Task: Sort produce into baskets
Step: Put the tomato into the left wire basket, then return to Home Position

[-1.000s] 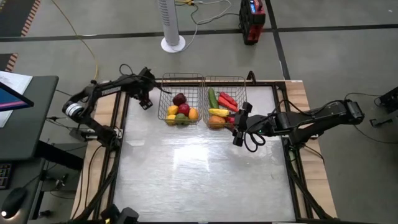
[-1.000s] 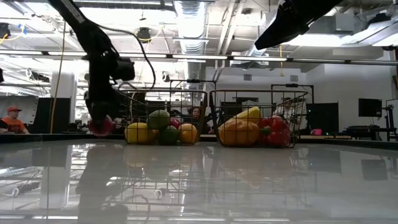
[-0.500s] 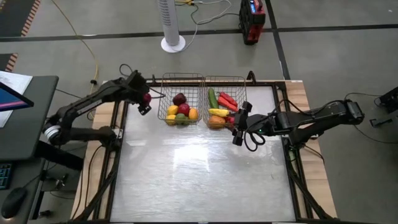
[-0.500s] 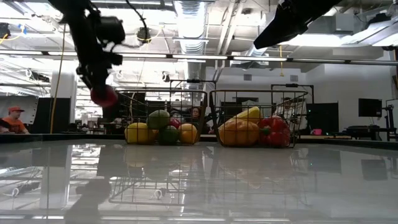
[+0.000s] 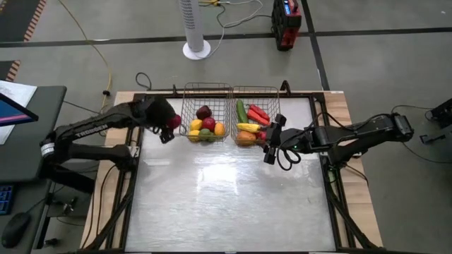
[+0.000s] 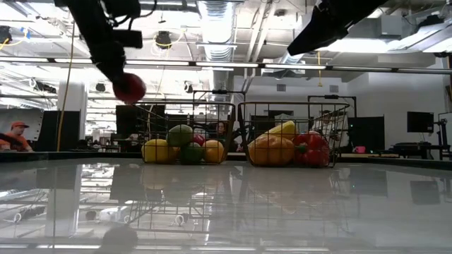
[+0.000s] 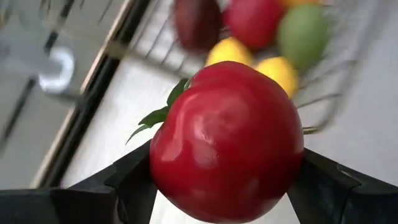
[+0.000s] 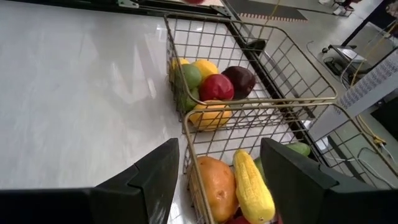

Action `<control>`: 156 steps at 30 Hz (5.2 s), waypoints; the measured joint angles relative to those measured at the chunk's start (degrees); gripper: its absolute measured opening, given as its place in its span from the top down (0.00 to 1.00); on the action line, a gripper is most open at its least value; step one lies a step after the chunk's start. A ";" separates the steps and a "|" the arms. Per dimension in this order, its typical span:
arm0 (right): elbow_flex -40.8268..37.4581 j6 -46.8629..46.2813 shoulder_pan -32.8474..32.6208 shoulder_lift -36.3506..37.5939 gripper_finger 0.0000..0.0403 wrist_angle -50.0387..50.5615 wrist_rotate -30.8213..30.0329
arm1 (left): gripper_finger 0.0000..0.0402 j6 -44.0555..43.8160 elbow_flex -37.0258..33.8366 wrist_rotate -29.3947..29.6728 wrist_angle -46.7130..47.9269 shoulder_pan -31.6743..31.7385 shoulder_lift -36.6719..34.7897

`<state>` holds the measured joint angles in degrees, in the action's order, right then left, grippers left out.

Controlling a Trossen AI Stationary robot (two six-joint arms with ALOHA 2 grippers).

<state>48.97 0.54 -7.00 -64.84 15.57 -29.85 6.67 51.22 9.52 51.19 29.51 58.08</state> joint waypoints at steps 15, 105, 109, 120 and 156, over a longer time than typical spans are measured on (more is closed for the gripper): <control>0.00 -0.05 0.66 -0.13 0.37 0.18 0.27 | 0.31 26.66 0.00 19.73 -14.96 -20.01 0.02; -46.14 0.12 -5.42 48.63 0.37 -32.42 1.33 | 0.27 -4.86 -50.66 8.33 -58.10 -29.63 -45.51; -46.14 -0.49 -6.80 54.66 0.37 -28.07 1.31 | 0.27 -3.18 -50.69 8.38 -57.22 -29.63 -49.25; -46.14 -7.64 -7.06 60.96 0.37 -26.18 1.31 | 0.27 -7.35 -50.71 9.29 -59.16 -29.63 -50.65; -46.00 -8.10 -7.06 60.78 0.37 -12.74 1.33 | 0.27 -1.75 -50.65 9.06 -54.92 -29.63 -50.55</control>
<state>2.97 -7.55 -14.06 -4.05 2.83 -28.51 4.93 0.57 18.58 -3.73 -0.12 7.53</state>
